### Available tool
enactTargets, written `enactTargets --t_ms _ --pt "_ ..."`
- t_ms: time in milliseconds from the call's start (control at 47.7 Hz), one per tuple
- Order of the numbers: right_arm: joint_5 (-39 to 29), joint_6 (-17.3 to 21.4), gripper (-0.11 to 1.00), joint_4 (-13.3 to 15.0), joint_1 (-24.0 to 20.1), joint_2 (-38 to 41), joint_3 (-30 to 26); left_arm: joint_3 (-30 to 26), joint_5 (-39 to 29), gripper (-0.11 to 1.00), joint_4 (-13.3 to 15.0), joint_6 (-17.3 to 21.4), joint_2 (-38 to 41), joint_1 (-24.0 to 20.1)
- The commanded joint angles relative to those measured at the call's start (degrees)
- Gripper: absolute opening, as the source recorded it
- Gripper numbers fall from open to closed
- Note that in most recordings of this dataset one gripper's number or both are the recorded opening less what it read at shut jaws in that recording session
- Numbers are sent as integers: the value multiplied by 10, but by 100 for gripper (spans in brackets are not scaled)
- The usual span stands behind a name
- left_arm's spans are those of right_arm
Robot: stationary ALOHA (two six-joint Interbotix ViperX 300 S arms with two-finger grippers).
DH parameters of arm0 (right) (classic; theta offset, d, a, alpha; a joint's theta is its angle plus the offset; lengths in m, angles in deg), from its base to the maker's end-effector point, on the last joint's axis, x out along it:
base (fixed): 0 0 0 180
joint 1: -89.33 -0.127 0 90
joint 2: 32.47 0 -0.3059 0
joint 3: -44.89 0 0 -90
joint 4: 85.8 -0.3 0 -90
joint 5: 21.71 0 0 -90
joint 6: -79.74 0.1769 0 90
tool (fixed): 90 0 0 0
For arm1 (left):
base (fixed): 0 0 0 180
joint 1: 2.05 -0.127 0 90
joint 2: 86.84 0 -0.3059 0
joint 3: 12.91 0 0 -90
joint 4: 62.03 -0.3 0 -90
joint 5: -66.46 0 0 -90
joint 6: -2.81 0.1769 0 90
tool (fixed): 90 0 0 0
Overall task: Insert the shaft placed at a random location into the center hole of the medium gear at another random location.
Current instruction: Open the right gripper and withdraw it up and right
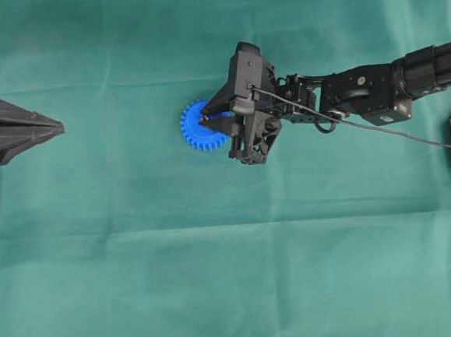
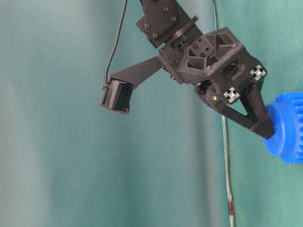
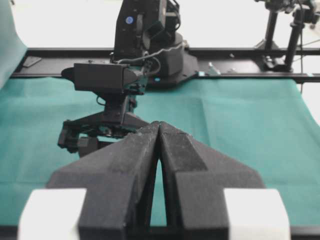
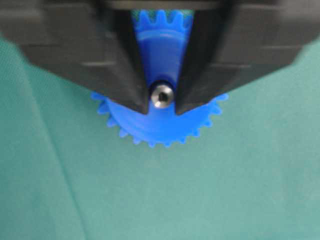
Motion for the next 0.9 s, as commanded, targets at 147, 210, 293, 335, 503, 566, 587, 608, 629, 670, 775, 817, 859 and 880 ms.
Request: enactTargets --t_ms 147,210,293,335,503,566,587,608,629,670,775,817,859,880 --pt "0 2 87 -1 -3 -35 -10 -14 4 0 -1 0 3 1" --pt "-3 0 84 -1 -3 -48 -8 -14 4 0 -1 0 3 1" --pt "-4 -1 80 -1 -3 -72 -3 -14 4 0 -1 0 4 1" --pt "-7 -2 79 0 -4 -84 0 -14 4 0 -1 0 4 0" --pt "-32 -11 79 4 -4 -144 12 -14 4 0 -1 0 3 0" --pt "-43 -13 79 7 -3 -167 18 -14 4 0 -1 0 3 1" --pt "-47 -14 79 8 -3 -176 19 -14 4 0 -2 0 3 0" --pt "-50 -15 78 8 -3 -183 21 -14 4 0 -2 0 3 0" --pt "-52 -16 78 9 -4 -191 23 -14 4 0 -1 0 3 0" --pt "-56 -16 78 11 -3 -206 28 -14 4 0 -2 0 3 0" --pt "-61 -17 78 17 -3 -243 46 -13 4 0 -1 0 3 0" --pt "-63 -17 78 18 -4 -257 53 -14 4 0 -2 0 3 1" --pt "-64 -17 78 18 -4 -270 61 -14 4 0 -1 0 3 0" --pt "-65 -17 78 18 -3 -276 65 -13 4 0 -1 0 3 0"
